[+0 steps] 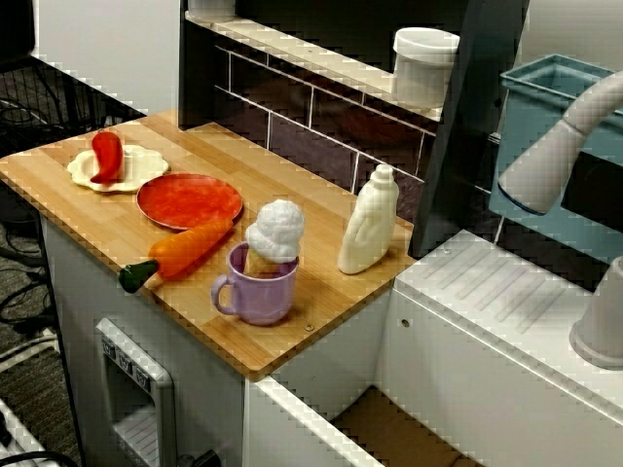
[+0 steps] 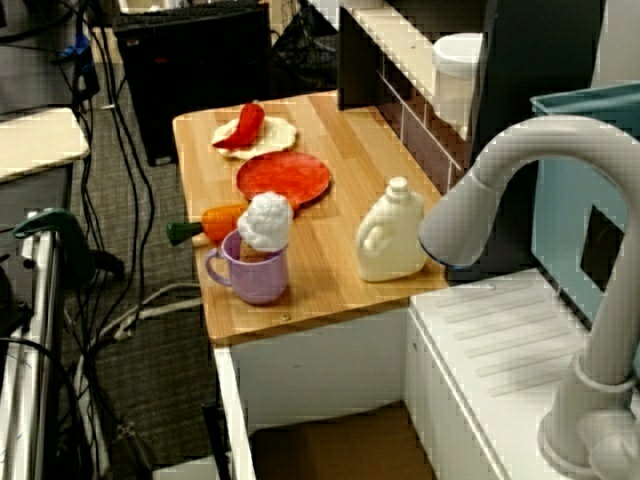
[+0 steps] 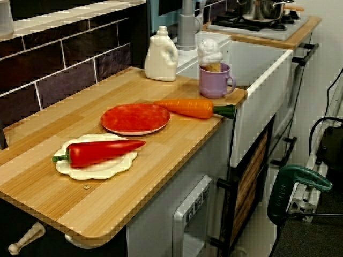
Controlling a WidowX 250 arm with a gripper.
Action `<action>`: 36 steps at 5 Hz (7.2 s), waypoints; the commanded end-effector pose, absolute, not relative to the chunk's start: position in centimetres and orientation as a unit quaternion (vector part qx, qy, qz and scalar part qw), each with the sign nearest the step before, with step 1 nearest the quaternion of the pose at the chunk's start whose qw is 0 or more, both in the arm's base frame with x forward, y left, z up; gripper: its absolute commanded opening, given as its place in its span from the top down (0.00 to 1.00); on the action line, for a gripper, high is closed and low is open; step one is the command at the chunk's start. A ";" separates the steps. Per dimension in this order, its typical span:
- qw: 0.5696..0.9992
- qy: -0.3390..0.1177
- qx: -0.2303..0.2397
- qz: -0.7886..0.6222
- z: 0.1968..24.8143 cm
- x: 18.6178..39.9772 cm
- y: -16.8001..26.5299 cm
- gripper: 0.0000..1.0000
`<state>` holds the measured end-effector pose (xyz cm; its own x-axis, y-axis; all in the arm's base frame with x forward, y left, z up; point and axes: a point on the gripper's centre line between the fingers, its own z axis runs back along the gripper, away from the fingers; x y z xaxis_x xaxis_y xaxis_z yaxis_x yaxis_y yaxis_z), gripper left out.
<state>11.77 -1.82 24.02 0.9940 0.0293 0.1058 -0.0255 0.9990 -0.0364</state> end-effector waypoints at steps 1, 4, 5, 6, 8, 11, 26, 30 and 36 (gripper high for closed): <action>0.998 -0.053 -0.017 0.014 24.0 11.8 -1.8 0.00; 0.996 -0.071 0.047 0.035 18.2 17.6 -1.4 0.00; 0.993 -0.085 0.061 0.056 16.2 20.3 0.7 0.00; 0.992 -0.089 0.084 0.037 14.5 21.6 2.0 0.00; 0.996 -0.074 0.043 0.027 14.2 21.2 3.4 0.00; 0.987 -0.113 0.027 0.107 12.4 21.1 2.9 0.00; 0.976 -0.071 0.030 0.205 4.3 26.2 3.6 0.00; 0.968 -0.063 0.019 0.241 4.1 26.2 4.9 1.00; 0.959 -0.082 -0.038 0.268 13.0 29.7 9.6 1.00</action>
